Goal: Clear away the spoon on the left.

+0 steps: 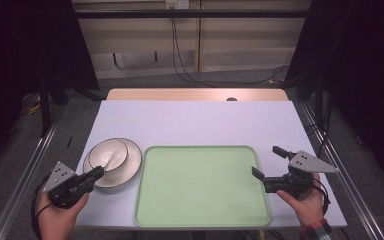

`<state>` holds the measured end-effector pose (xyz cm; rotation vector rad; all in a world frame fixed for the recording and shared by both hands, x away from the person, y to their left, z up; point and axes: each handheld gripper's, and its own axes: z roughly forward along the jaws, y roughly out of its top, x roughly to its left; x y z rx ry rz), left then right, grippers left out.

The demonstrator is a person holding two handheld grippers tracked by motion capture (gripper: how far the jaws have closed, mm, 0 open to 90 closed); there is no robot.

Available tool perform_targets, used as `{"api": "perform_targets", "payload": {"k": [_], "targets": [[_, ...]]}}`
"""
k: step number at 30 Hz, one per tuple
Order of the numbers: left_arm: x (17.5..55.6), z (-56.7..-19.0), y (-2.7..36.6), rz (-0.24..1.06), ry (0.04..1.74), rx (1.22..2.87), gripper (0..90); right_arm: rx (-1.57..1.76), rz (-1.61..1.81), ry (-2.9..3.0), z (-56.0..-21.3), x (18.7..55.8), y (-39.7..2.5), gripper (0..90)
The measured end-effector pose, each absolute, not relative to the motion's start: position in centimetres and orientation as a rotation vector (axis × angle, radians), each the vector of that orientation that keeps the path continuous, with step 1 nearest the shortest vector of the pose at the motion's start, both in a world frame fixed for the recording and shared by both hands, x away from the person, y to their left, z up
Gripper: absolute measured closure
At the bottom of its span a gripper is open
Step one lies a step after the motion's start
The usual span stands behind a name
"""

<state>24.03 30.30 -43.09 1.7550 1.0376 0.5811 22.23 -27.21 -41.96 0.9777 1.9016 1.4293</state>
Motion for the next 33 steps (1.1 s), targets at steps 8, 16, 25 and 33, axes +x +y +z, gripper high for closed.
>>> {"api": "perform_targets", "payload": {"k": [8, 16, 25, 33], "targets": [[24.6, -42.8, 30.6, 0.573, 1.04, 1.729, 84.8, 0.979, 1.433, 1.902, -42.0, 22.2, -27.2, 2.1], [25.3, -42.2, 30.6, 0.58, 1.06, 1.686, 84.8, 0.976, 1.432, 1.898, -41.9, 22.2, -27.3, 2.1], [26.8, -40.8, 30.6, 0.583, 1.054, 1.657, 85.0, 0.98, 1.439, 1.898, -41.9, 22.2, -27.3, 2.1], [28.5, -40.4, 30.2, 0.589, 1.057, 1.611, 84.8, 0.972, 1.443, 1.9, -42.0, 22.3, -27.3, 2.1]]}}
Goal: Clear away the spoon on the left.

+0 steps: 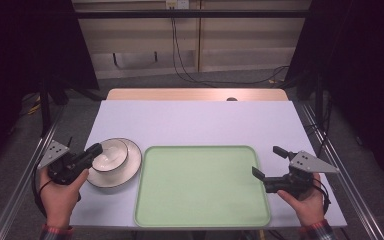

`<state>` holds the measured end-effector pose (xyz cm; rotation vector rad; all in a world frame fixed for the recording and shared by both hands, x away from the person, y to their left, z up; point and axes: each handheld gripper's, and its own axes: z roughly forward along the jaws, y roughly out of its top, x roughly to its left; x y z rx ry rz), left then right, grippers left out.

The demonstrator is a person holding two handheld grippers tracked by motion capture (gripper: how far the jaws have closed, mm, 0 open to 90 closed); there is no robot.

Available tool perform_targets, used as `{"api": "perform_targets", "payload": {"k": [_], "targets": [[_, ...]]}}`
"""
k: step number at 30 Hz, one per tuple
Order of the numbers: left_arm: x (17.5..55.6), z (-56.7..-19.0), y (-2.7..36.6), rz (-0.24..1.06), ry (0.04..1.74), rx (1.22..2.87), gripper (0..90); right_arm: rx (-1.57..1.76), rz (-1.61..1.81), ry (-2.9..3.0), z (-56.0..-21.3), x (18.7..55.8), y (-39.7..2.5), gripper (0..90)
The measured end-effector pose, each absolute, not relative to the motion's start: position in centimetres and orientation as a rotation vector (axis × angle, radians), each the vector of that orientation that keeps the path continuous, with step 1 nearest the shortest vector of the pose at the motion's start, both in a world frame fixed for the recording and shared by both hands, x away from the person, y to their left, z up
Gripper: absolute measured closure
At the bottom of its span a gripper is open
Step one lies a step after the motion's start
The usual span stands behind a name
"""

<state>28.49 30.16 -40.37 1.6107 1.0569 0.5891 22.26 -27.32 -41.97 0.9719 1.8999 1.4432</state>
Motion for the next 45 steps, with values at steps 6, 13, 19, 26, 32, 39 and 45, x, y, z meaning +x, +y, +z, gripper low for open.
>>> {"api": "perform_targets", "payload": {"k": [6, 13, 19, 26, 32, 39, 45], "targets": [[29.8, -40.5, 29.4, 0.619, 1.05, 1.584, 84.3, 0.976, 1.441, 1.901, -42.0, 22.3, -27.4, 2.1], [31.2, -40.9, 29.0, 0.655, 1.064, 1.569, 83.5, 0.986, 1.435, 1.896, -42.0, 22.2, -27.4, 2.0], [32.2, -41.7, 28.9, 0.664, 1.087, 1.564, 84.3, 0.984, 1.434, 1.91, -42.2, 22.3, -27.3, 1.6], [32.2, -42.0, 29.2, 0.648, 1.092, 1.547, 85.0, 0.987, 1.436, 1.908, -42.2, 22.3, -27.4, 1.6], [31.9, -41.7, 29.4, 0.631, 1.099, 1.541, 85.1, 0.977, 1.434, 1.922, -42.2, 22.3, -27.5, 1.6], [31.7, -40.5, 29.2, 0.61, 1.088, 1.518, 85.1, 0.981, 1.436, 1.911, -42.2, 22.3, -27.4, 1.6], [31.6, -39.2, 28.7, 0.583, 1.058, 1.518, 85.1, 0.978, 1.439, 1.91, -42.2, 22.3, -27.4, 1.6]]}}
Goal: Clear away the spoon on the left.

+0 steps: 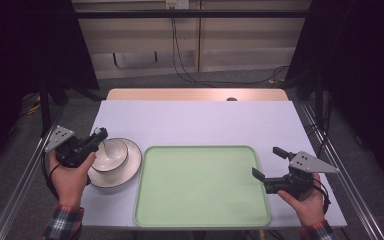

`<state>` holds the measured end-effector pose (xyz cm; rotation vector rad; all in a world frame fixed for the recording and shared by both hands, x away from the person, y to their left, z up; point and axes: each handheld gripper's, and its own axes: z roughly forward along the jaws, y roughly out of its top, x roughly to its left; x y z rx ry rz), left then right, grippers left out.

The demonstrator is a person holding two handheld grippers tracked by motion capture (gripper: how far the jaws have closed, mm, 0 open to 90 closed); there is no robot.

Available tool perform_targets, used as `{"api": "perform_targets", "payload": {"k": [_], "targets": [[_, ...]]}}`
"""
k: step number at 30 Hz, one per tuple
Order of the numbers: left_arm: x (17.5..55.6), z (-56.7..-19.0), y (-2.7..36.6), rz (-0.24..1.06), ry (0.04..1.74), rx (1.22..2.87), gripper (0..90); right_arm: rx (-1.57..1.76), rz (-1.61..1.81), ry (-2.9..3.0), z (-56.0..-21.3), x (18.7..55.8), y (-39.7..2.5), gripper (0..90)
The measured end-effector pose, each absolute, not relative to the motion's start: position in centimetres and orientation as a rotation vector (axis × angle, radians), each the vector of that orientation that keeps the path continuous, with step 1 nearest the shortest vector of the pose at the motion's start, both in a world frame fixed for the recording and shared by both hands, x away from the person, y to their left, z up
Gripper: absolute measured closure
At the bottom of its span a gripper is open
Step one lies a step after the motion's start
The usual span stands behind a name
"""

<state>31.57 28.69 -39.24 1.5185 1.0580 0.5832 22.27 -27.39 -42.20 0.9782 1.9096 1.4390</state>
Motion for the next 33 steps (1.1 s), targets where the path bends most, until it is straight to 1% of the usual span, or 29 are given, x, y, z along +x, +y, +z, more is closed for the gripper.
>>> {"api": "perform_targets", "payload": {"k": [16, 33], "targets": [[31.1, -36.3, 26.7, 0.495, 0.991, 1.54, 85.3, 0.975, 1.435, 1.917, -42.2, 22.2, -27.3, 1.5], [30.7, -35.7, 24.0, 0.39, 0.93, 1.577, 85.3, 0.96, 1.456, 1.939, -42.3, 22.2, -27.4, 0.5]]}}
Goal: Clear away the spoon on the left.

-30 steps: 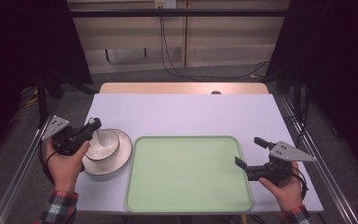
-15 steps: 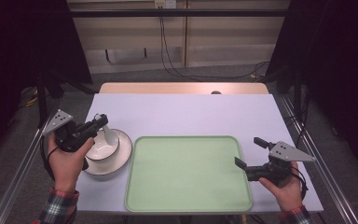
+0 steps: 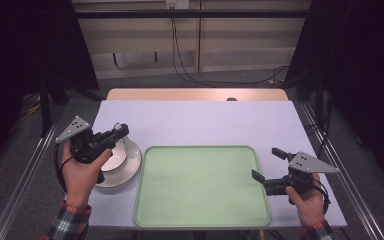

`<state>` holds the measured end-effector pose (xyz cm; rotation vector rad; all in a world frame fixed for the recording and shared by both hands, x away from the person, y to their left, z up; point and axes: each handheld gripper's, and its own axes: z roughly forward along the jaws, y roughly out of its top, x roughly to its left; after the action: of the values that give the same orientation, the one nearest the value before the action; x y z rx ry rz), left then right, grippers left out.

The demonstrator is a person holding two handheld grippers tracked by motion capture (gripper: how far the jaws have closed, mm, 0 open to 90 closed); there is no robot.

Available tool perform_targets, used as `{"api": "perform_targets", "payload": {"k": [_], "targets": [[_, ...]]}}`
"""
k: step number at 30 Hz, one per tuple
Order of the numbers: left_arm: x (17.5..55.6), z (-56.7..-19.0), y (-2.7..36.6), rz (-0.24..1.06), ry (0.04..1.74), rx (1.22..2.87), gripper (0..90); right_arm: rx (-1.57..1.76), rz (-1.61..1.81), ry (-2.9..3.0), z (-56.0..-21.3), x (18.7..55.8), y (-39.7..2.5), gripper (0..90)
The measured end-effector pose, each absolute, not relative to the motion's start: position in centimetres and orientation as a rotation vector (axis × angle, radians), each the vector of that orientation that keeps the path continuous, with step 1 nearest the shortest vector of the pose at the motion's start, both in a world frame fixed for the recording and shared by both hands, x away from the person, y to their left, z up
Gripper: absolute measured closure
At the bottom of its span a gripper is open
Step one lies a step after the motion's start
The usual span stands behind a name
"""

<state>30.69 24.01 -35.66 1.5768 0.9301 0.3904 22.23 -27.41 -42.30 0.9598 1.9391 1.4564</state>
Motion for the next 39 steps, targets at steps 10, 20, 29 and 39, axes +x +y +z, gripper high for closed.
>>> {"api": "perform_targets", "payload": {"k": [10, 20, 29, 39], "targets": [[30.4, -36.1, 22.5, 0.338, 0.909, 1.607, 85.2, 0.952, 1.459, 1.954, -42.4, 22.2, -27.4, 0.0], [29.9, -37.3, 21.5, 0.289, 0.903, 1.624, 85.2, 0.938, 1.46, 1.959, -42.4, 22.1, -27.4, 0.0], [29.5, -38.3, 20.8, 0.246, 0.9, 1.646, 85.2, 0.939, 1.457, 1.964, -42.5, 22.2, -27.3, 0.0], [29.0, -39.8, 19.9, 0.195, 0.891, 1.673, 85.2, 0.936, 1.456, 1.964, -42.5, 22.1, -27.3, 0.0]]}}
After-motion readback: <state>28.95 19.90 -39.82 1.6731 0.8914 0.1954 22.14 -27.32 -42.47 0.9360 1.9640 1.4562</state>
